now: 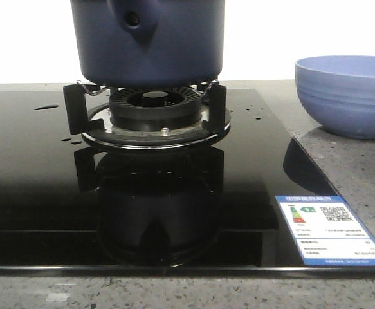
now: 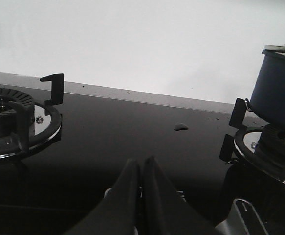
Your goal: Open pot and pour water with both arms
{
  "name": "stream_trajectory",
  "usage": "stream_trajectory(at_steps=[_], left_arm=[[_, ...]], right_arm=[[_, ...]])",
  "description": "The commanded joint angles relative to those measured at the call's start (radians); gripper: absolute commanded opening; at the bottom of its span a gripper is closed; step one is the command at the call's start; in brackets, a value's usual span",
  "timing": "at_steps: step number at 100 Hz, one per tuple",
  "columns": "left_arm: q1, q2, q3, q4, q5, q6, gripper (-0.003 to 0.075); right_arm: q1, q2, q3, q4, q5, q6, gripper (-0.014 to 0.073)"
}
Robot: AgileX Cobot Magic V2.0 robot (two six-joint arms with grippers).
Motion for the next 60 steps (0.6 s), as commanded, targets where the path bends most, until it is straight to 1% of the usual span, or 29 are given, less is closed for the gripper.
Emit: stream_trajectory(at_steps=[1,2,5,7,11,23,46,49,53,60], left_arm=[[-0.008,-0.028,0.034,0.0,-0.075,-0.01,-0.0019],[-0.008,-0.028,0.034,0.0,-0.075,-0.01,-0.0019],[-0.008,-0.028,0.034,0.0,-0.075,-0.01,-0.0019],[-0.008,-0.028,0.034,0.0,-0.075,-0.01,-0.0019],[-0.008,-0.028,0.034,0.0,-0.075,-0.01,-0.0019],[-0.008,-0.028,0.034,0.0,-0.075,-0.01,-0.0019],[-0.008,-0.028,0.034,0.0,-0.075,-0.01,-0.0019],[-0.008,-0.028,0.034,0.0,-0.075,-0.01,-0.0019],[-0.008,-0.028,0.034,0.0,-0.075,-0.01,-0.0019],[-0.008,-0.028,0.034,0.0,-0.075,-0.01,-0.0019]], right_arm=[[0.004,-0.006,-0.027,-0.384,-0.095,0.41,-0.0067],[0.004,-0.008,-0.027,-0.439,-0.098,0.458,-0.0067],[0.004,-0.016,-0.022,-0.531,-0.109,0.536,-0.0067],[0.004,-0.022,-0.017,-0.581,-0.119,0.566,-0.0067],[0.004,-0.039,-0.003,-0.623,-0.139,0.58,-0.0067],[0.004,-0.121,0.086,-0.646,-0.211,0.58,-0.0067],[0.004,-0.371,0.284,-0.648,-0.217,0.58,-0.0067],[0.004,-0.362,0.31,-0.648,-0.258,0.58,-0.0067],[0.004,-0.356,0.304,-0.648,-0.201,0.58,-0.0067],[0.004,-0.365,0.306,-0.653,-0.181,0.58,-0.0067]])
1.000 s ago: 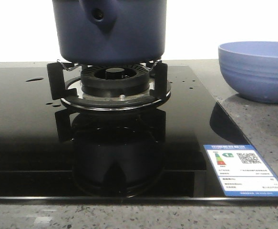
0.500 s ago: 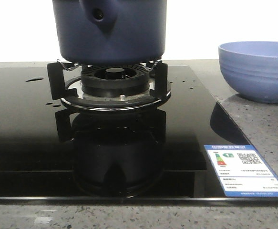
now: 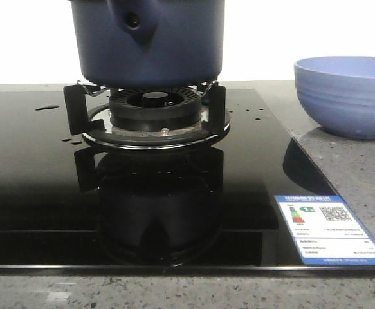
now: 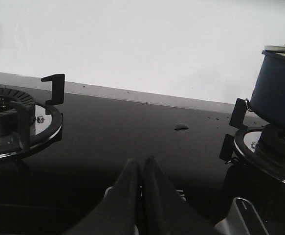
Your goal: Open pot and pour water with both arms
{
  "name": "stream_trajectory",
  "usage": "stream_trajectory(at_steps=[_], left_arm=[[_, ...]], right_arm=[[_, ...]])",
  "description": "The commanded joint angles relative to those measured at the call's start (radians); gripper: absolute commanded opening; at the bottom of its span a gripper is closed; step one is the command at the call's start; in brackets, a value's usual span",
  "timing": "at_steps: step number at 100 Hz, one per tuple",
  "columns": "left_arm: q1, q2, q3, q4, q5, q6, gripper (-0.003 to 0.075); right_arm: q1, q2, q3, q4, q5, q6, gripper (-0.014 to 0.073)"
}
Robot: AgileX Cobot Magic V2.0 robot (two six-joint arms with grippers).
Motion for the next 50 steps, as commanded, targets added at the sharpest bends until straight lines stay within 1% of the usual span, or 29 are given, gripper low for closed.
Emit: stream_trajectory(at_steps=[1,9,50], left_arm=[[-0.008,-0.028,0.034,0.0,-0.076,-0.01,-0.0019],[-0.008,-0.028,0.034,0.0,-0.076,-0.01,-0.0019],[-0.008,-0.028,0.034,0.0,-0.076,-0.01,-0.0019]], right_arm=[[0.004,-0.021,0.027,-0.017,-0.055,0.003,-0.0067],[0.004,-0.021,0.027,-0.044,-0.055,0.003,-0.0067],[0.004,-0.019,0.025,-0.044,-0.065,0.003,-0.0067]])
